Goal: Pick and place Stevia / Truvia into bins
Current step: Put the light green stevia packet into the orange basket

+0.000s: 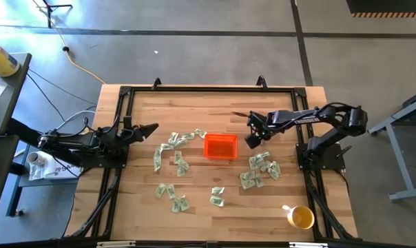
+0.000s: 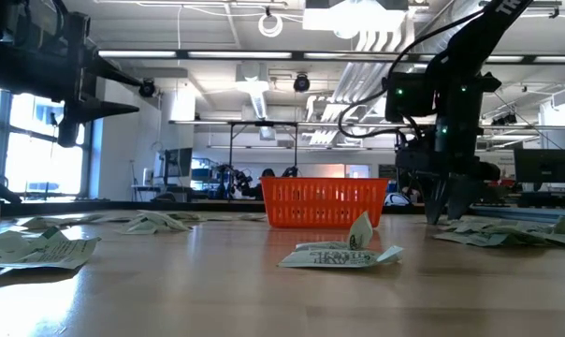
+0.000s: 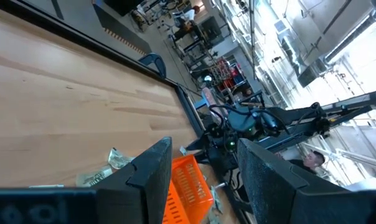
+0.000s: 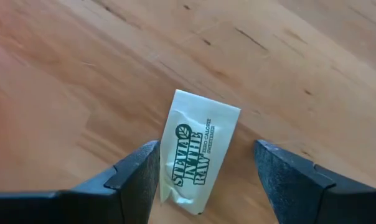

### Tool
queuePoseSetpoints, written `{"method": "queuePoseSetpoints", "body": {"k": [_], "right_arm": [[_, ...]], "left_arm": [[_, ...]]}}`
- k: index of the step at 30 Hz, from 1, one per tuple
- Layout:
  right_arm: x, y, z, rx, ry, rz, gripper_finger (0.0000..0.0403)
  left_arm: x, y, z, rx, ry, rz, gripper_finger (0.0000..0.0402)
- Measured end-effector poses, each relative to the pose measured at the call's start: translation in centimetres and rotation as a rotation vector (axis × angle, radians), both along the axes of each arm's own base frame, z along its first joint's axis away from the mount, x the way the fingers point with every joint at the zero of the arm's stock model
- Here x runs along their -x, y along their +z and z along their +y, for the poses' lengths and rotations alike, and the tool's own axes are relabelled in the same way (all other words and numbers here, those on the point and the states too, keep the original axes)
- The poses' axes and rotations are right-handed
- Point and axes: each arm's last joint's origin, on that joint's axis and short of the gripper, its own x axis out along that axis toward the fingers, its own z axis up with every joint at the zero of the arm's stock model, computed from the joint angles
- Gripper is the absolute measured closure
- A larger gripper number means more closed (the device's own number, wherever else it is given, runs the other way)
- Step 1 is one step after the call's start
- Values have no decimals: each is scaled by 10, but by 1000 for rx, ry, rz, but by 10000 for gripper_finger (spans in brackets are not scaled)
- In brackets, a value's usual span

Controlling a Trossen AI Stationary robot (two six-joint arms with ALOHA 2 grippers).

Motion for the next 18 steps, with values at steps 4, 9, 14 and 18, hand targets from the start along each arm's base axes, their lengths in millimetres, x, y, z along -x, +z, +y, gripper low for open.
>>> {"method": "queuePoseSetpoints", "body": {"k": [4,9,14,18], "right_arm": [[1,0,0,25,-4,14,166],[0,0,-1,27,-6,8,233],[0,-1,-1,5,24,-1,316],[-3,0,-1,-19,23,-40,382]], "left_arm": [[0,0,0,0,0,0,186],[0,0,0,-1,11,0,186],[0,0,0,-1,20,0,186],[0,0,1,-1,20,0,186]]}}
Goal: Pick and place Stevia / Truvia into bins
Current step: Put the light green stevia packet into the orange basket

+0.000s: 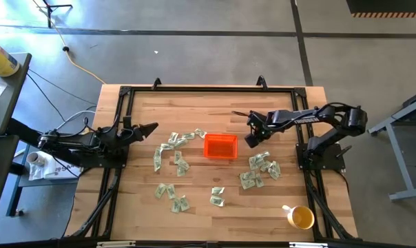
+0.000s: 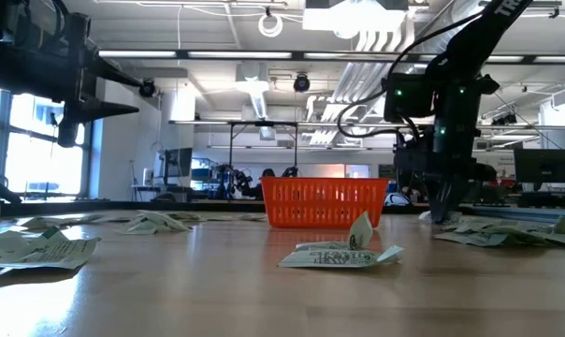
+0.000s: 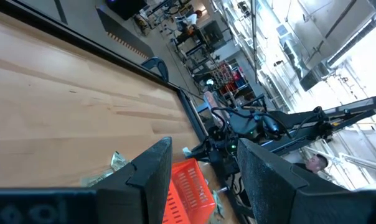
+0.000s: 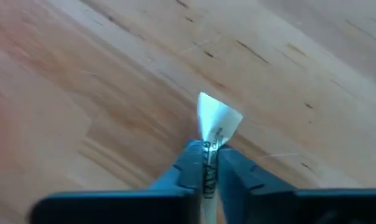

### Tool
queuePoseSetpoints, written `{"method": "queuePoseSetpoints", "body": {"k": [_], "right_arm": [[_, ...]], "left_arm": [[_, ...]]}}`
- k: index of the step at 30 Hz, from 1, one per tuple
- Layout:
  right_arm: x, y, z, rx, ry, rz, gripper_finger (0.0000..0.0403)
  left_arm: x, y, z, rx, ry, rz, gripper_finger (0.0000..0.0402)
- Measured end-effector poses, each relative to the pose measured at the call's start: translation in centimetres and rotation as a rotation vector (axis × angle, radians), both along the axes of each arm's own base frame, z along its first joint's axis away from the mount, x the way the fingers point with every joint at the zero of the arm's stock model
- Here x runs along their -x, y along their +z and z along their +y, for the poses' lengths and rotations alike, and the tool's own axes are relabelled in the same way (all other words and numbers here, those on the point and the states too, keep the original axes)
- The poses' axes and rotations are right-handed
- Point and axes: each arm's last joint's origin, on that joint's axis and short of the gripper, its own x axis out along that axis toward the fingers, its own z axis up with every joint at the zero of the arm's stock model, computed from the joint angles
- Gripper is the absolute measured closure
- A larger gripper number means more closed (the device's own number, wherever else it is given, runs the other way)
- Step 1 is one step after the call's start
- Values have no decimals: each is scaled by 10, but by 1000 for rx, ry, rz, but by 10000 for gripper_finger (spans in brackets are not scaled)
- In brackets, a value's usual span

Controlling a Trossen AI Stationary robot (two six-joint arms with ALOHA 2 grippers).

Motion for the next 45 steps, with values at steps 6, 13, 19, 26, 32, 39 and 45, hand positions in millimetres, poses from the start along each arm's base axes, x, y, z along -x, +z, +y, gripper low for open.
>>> {"method": "queuePoseSetpoints", "body": {"k": [6,13,19,26,32,39,45], "right_arm": [[-23,26,1,-46,9,-169,392],[-82,93,18,-71,247,-435,394],[-132,71,30,-187,353,-384,397],[-168,65,40,-163,379,-290,307],[-175,104,40,-4,427,-220,187],[-177,143,33,196,535,-154,123],[-156,143,23,146,616,-19,126]], "left_arm": [[0,0,0,0,0,0,186],[0,0,0,-4,0,2,186],[0,0,0,-11,17,6,186],[-1,0,-1,-31,-39,19,186],[-1,0,-2,-31,-89,19,186],[-2,0,-2,-54,-93,37,186],[-9,17,-3,-167,-90,58,186]]}}
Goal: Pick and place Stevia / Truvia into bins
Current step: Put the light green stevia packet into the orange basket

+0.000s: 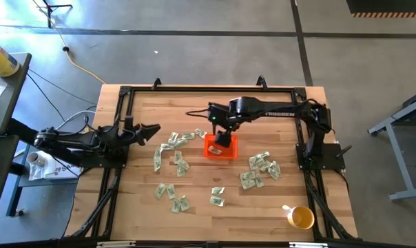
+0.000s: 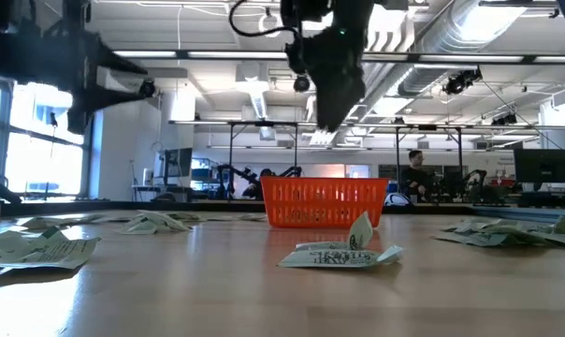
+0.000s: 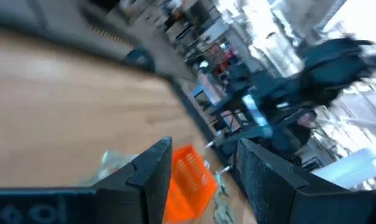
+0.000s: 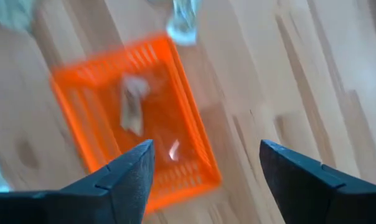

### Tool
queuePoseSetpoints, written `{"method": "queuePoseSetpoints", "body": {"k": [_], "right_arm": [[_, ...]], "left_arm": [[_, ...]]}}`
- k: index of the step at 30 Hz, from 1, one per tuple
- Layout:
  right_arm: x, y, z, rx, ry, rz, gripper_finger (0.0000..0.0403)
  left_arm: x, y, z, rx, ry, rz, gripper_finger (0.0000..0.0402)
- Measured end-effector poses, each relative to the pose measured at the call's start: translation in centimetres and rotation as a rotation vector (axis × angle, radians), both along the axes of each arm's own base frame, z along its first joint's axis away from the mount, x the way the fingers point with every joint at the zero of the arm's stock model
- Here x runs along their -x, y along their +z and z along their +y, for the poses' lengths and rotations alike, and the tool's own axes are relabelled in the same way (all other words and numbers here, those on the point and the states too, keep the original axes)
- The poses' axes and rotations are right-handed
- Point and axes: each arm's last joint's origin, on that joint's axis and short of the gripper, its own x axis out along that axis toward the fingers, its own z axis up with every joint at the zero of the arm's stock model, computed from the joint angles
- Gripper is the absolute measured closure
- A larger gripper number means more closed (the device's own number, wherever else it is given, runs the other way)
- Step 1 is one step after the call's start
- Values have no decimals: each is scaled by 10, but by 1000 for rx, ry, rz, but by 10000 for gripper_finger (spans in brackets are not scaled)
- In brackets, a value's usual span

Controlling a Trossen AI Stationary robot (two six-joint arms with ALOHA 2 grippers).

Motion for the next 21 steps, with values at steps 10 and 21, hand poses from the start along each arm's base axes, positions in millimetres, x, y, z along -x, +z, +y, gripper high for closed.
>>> {"method": "queuePoseSetpoints", "body": {"k": [10,21], "right_arm": [[51,-38,-32,-44,12,108,131],[116,-21,-33,106,-43,-22,130]], "left_arm": [[-80,54,30,-293,-112,579,186],[-185,43,116,-620,-601,862,186]]}}
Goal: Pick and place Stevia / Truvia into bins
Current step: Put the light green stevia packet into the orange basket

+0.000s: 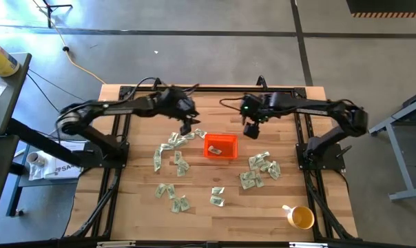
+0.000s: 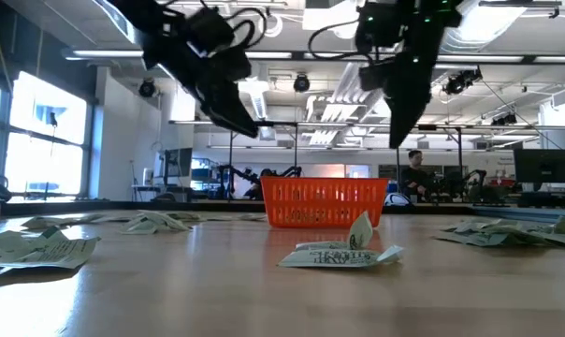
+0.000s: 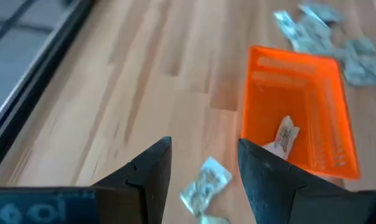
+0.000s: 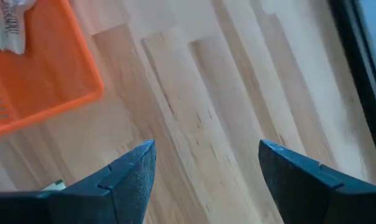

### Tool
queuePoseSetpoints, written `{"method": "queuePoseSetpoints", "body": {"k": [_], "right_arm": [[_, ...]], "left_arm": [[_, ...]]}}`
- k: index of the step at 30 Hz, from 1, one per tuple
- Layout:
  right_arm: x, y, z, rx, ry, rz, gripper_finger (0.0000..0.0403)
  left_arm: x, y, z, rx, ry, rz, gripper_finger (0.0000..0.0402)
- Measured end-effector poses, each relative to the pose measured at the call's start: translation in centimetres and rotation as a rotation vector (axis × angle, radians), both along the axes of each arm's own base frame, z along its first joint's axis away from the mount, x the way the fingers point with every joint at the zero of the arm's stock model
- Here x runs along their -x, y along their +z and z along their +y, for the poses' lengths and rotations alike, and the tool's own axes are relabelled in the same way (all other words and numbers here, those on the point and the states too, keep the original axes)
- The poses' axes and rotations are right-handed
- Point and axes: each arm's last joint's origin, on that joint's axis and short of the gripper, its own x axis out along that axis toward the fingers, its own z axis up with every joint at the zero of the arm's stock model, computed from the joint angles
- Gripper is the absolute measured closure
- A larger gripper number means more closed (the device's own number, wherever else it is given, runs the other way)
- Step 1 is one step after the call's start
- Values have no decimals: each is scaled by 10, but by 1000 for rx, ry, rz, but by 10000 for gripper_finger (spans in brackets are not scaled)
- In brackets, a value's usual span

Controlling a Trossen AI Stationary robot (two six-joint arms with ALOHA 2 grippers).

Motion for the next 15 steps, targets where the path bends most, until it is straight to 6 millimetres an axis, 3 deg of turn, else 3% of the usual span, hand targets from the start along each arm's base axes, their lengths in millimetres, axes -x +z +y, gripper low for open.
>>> {"method": "queuePoseSetpoints", "body": {"k": [8,15], "right_arm": [[33,-10,12,19,-60,-133,130],[38,-28,15,-13,-43,-145,130]], "left_arm": [[-28,-42,6,-7,-188,187,186],[-36,-68,1,-15,-180,278,186]]}}
